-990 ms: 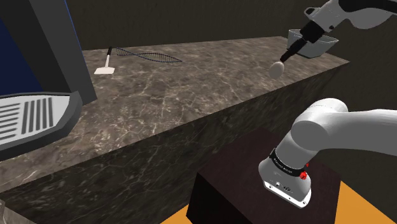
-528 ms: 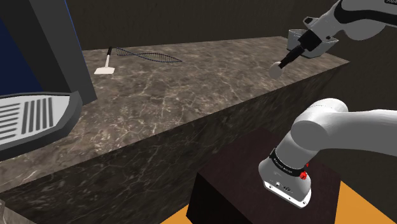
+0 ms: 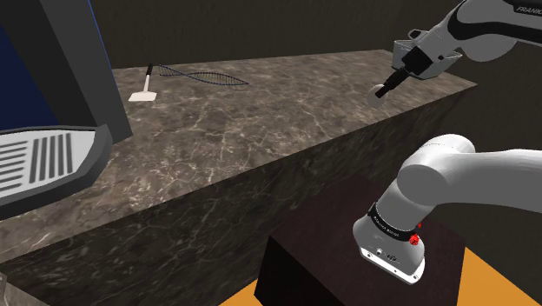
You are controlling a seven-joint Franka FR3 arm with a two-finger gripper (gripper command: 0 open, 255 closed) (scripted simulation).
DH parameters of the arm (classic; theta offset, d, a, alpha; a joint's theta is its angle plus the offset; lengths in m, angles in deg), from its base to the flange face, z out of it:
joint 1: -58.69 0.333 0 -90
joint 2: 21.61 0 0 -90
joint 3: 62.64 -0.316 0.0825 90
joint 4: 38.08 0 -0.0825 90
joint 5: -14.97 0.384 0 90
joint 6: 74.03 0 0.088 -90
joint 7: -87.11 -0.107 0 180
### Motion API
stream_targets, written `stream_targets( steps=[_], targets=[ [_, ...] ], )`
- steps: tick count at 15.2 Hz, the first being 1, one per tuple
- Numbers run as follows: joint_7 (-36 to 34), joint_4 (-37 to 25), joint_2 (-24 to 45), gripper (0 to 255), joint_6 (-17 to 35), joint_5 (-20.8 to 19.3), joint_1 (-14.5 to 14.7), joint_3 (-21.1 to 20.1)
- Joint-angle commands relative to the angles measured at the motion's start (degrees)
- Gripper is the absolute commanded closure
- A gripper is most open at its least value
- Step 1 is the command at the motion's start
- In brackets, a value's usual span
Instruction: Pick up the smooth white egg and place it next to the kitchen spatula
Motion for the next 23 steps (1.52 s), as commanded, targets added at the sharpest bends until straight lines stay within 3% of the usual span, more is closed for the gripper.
stream_targets(
  steps=[1,2,3,12,23],
  targets=[
    [0.0,0.0,0.0,0,0.0,0.0,0.0,0.0],
    [0.0,0.0,0.0,0,0.0,0.0,0.0,0.0],
    [0.0,0.0,0.0,255,0.0,0.0,0.0,0.0],
    [0.0,0.0,0.0,255,0.0,0.0,0.0,0.0],
    [-2.2,-8.0,0.9,255,-6.7,2.9,1.9,-3.7]
  ],
)
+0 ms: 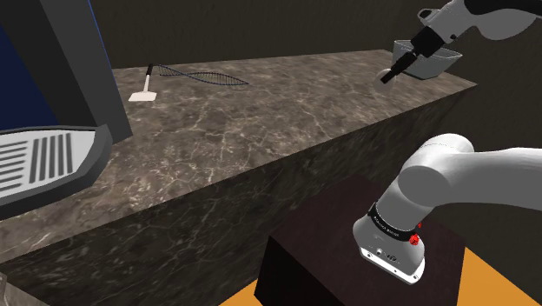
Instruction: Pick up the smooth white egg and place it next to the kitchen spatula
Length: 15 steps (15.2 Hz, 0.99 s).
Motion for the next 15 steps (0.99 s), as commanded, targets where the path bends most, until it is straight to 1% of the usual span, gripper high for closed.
stream_targets(
  steps=[1,15],
  targets=[
    [-0.4,-1.5,0.2,255,-1.3,0.5,0.3,-0.6],
    [-2.7,-13.3,3.4,255,-9.3,3.6,3.0,-3.9]
  ],
)
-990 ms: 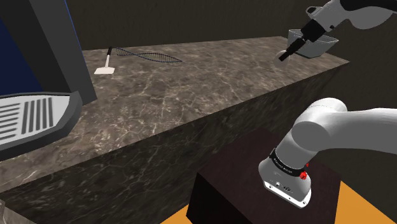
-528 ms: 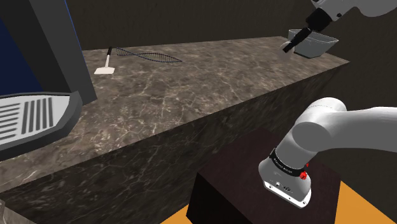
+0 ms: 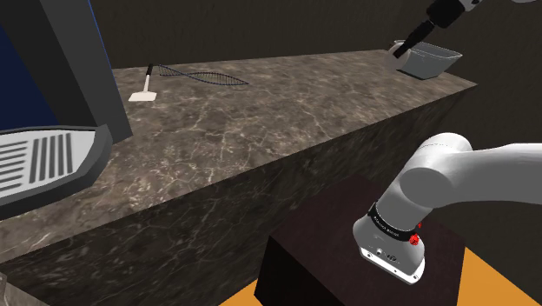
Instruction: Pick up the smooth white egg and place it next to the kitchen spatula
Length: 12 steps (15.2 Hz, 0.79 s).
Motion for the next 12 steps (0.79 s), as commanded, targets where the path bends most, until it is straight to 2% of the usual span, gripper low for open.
stream_targets(
  steps=[1,3,12],
  targets=[
    [-0.3,-1.9,0.6,255,-1.3,0.4,0.4,-0.4],
    [-0.5,-3.0,1.0,255,-2.0,0.7,0.7,-0.6],
    [-10.7,2.9,2.7,255,6.2,6.9,3.1,-11.4]
  ],
)
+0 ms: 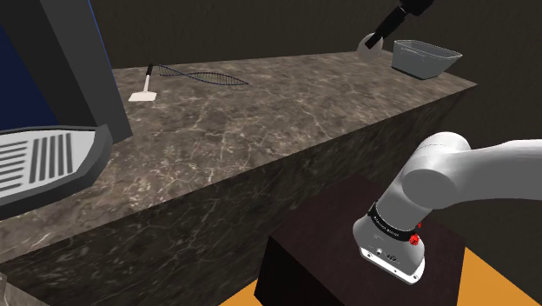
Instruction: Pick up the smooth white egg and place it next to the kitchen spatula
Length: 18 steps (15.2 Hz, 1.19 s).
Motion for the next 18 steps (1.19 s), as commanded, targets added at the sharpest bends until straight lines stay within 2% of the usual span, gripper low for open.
stream_targets(
  steps=[1,9,18],
  targets=[
    [-2.3,0.6,1.0,255,2.0,1.4,0.9,-2.3],
    [-10.6,0.8,7.3,255,9.8,6.4,4.7,-11.0],
    [-19.2,-4.4,18.6,255,17.5,10.1,8.6,-19.6]
  ],
)
